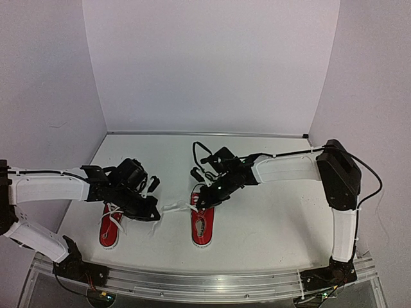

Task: Tie the shoes

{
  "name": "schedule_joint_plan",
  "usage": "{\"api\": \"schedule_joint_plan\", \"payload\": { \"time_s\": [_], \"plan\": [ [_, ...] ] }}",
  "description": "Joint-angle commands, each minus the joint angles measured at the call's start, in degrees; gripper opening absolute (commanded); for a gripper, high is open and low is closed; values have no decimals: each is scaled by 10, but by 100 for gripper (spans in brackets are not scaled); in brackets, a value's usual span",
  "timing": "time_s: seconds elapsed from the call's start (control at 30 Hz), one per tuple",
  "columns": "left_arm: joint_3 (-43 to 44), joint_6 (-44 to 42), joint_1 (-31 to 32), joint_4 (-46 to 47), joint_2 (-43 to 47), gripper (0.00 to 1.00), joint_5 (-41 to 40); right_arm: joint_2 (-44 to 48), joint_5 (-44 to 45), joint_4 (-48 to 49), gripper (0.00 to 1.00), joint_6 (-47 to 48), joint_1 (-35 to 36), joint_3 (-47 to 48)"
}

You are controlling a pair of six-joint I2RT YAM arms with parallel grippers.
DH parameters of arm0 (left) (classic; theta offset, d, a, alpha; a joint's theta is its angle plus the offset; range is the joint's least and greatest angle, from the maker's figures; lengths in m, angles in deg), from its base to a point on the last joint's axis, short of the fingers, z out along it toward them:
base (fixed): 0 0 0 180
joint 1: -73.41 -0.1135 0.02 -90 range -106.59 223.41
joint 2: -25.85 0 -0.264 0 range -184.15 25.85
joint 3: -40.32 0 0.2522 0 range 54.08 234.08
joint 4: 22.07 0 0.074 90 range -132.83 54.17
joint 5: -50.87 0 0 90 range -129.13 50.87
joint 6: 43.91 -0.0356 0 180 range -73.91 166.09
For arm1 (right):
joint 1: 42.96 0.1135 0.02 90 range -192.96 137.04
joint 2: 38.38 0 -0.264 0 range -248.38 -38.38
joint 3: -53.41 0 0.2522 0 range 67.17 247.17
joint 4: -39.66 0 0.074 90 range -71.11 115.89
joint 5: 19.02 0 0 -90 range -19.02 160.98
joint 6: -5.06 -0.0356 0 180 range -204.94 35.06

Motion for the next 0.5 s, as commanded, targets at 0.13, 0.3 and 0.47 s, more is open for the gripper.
{"api": "schedule_joint_plan", "payload": {
  "time_s": [0.13,0.3,0.47],
  "plan": [
    [67,104,-15,70,-24,0,-23,55,27,24,0,0,0,-10],
    [48,220,-17,239,-73,0,1,63,26,52,0,-13,-1,-29],
    [78,286,-17,315,-139,0,-17,76,19,76,0,-22,-1,-51]
  ]
}}
